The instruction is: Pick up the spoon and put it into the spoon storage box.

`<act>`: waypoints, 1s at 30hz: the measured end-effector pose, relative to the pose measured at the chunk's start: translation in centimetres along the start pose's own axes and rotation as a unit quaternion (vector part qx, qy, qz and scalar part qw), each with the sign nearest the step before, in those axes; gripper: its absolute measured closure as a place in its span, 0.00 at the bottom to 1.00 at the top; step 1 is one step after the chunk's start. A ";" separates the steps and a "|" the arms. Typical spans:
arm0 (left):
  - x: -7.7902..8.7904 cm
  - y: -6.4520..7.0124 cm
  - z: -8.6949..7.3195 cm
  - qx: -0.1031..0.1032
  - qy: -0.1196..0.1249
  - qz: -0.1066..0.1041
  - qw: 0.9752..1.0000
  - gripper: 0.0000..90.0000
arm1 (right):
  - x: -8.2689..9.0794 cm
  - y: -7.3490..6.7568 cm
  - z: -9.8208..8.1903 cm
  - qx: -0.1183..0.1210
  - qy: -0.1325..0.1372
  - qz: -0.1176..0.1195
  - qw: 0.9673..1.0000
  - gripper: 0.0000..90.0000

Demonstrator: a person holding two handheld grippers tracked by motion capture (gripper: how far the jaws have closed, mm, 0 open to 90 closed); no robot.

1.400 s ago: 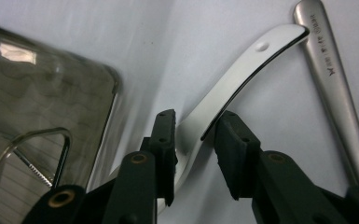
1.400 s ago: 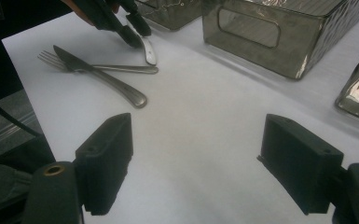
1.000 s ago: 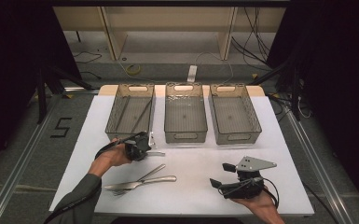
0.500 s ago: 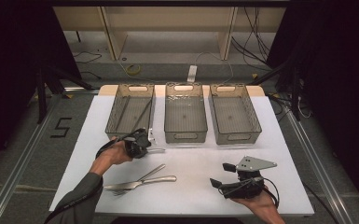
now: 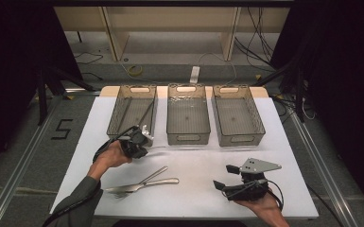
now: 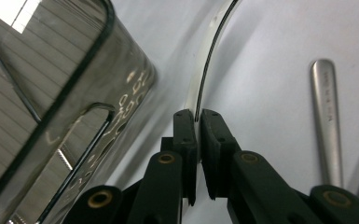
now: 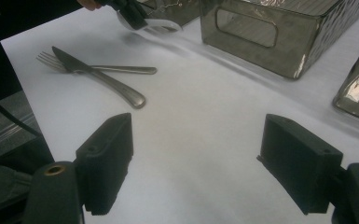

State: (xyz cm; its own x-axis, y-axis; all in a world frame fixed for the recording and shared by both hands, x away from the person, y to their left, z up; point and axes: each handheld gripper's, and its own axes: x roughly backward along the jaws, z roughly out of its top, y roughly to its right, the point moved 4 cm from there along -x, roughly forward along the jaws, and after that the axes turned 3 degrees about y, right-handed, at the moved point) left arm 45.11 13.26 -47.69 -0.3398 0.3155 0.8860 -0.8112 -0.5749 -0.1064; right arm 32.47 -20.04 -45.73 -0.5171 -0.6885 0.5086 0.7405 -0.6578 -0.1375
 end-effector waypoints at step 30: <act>4.7 0.7 3.2 0.121 0.156 -0.059 0.979 0.94 | 0.1 0.1 0.0 -0.002 0.005 -0.002 1.000 0.29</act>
State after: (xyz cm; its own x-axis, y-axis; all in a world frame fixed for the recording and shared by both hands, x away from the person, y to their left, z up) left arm 44.50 11.90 -42.19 -0.4103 0.5835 0.7008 -0.7298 -0.6709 0.1314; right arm 32.49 -20.16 -45.66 -0.5251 -0.6885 0.5003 0.7366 -0.6621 -0.1379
